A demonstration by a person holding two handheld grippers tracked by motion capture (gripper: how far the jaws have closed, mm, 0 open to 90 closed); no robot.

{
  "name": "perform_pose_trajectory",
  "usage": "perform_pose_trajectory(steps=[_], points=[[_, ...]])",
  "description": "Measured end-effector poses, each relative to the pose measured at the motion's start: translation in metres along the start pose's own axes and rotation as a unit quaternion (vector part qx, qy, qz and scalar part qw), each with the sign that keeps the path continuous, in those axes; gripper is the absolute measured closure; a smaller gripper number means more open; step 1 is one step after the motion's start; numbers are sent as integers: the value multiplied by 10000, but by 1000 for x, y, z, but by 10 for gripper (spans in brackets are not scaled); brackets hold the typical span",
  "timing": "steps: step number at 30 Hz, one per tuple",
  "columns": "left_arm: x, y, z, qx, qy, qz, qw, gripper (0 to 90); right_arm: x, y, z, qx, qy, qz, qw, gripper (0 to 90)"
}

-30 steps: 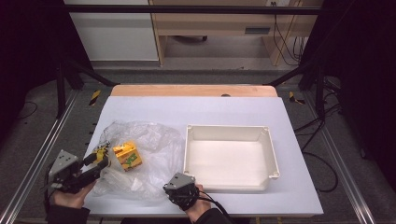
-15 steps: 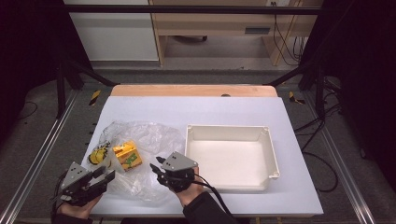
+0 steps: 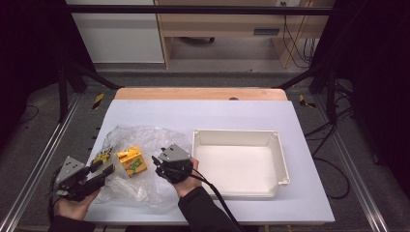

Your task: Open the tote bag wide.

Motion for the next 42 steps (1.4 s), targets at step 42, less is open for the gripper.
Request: perform_pose_trajectory(steps=[42], points=[[-30, -51, -29, 60, 22, -1357, 9907, 893, -63, -24, -33, -340, 469, -1450, 9877, 896]])
Point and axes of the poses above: each handheld gripper's, and its own axes: y roughly backward along the jaws, x roughly out of its top, z roughly to its right, the point moved 4 cm from there along -y, roughly forward along the jaws, and after that the axes turned 13 degrees about -x, right-handed, at the moved point
